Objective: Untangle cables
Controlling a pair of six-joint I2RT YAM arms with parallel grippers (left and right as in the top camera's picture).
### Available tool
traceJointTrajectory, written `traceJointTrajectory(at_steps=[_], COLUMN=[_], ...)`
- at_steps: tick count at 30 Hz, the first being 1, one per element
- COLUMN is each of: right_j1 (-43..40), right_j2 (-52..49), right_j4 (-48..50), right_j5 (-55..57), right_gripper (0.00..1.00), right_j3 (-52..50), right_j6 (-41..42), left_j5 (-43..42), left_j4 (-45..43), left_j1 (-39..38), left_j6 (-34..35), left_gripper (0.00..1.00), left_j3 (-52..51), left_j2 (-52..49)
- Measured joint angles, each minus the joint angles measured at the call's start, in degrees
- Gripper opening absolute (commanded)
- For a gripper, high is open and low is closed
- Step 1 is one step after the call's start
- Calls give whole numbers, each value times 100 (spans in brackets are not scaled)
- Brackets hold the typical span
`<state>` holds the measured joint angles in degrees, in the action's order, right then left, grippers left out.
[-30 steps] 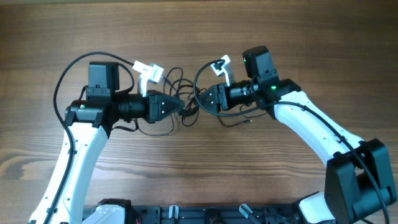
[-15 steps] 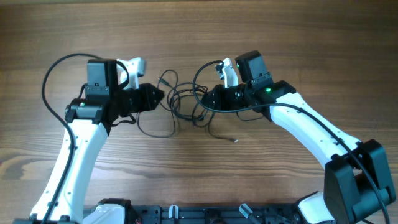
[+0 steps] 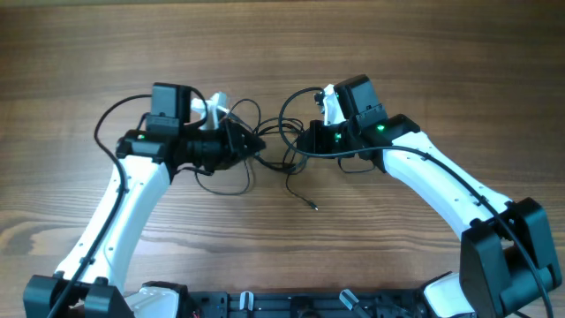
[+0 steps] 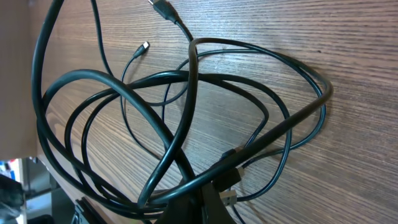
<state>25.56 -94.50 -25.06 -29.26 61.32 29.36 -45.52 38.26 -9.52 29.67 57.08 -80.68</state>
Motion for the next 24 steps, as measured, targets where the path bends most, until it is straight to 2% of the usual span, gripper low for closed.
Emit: traceJointTrajectory(at_steps=[8, 11, 14, 18, 21, 24], right_j1=[0, 0, 0, 0, 0, 4], right_j2=[0, 0, 0, 0, 0, 0], right_j4=[-13, -24, -24, -26, -68, -588], right_j5=[22, 24, 26, 42, 74, 529], right_gripper=[4, 4, 4, 4, 4, 4], right_j3=[0, 0, 0, 0, 0, 0], right_j6=[2, 2, 2, 2, 2, 190], left_j5=[2586, 3139, 3311, 3397, 3355, 2553], left_j4=[153, 162, 118, -55, -83, -90], left_j1=[-1342, -1641, -1711, -1711, -1670, -1211], left_j6=[1880, 2337, 2516, 2645, 2662, 2483], left_gripper=[34, 34, 29, 4, 4, 4], left_j3=[0, 0, 0, 0, 0, 0], left_j2=[-7, -195, -457, -612, -612, -560])
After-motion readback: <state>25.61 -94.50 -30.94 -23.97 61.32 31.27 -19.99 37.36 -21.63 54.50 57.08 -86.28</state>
